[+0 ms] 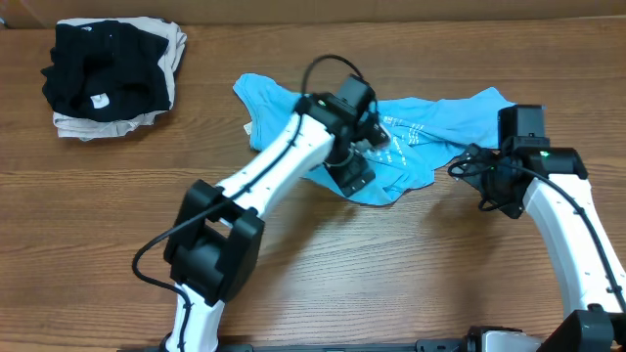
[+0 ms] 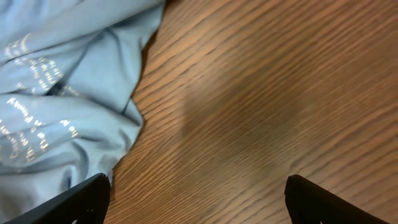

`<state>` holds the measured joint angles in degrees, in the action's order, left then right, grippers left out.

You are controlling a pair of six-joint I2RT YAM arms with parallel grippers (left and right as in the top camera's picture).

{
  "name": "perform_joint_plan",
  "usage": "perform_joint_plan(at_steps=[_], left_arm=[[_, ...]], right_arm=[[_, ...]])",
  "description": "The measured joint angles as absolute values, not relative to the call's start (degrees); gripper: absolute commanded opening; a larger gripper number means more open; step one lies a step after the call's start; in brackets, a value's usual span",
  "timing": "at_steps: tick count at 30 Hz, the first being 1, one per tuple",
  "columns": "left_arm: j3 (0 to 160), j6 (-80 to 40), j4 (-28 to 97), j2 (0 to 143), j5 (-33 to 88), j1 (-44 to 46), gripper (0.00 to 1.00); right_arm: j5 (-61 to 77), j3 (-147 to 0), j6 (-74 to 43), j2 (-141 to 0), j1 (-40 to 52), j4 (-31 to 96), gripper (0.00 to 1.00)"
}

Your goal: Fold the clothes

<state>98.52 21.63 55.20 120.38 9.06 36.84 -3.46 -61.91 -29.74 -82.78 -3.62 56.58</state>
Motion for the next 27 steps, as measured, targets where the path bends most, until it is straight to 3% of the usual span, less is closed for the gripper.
perform_joint_plan(at_steps=[9,24,27], left_arm=[[93.91,23.81,52.58,120.38,9.23,39.13,0.71],[85.36,24.21,41.08,120.38,5.48,39.13,0.66],[84.20,24.21,40.40,120.38,4.58,39.13,0.60]], right_arm=[[-3.46,-61.91,-29.76,-82.78,-4.56,57.01,0.93],[-3.46,-61.91,-29.76,-82.78,-4.56,57.06,0.93],[-3.46,-61.91,-29.76,-82.78,-4.56,57.06,0.93]])
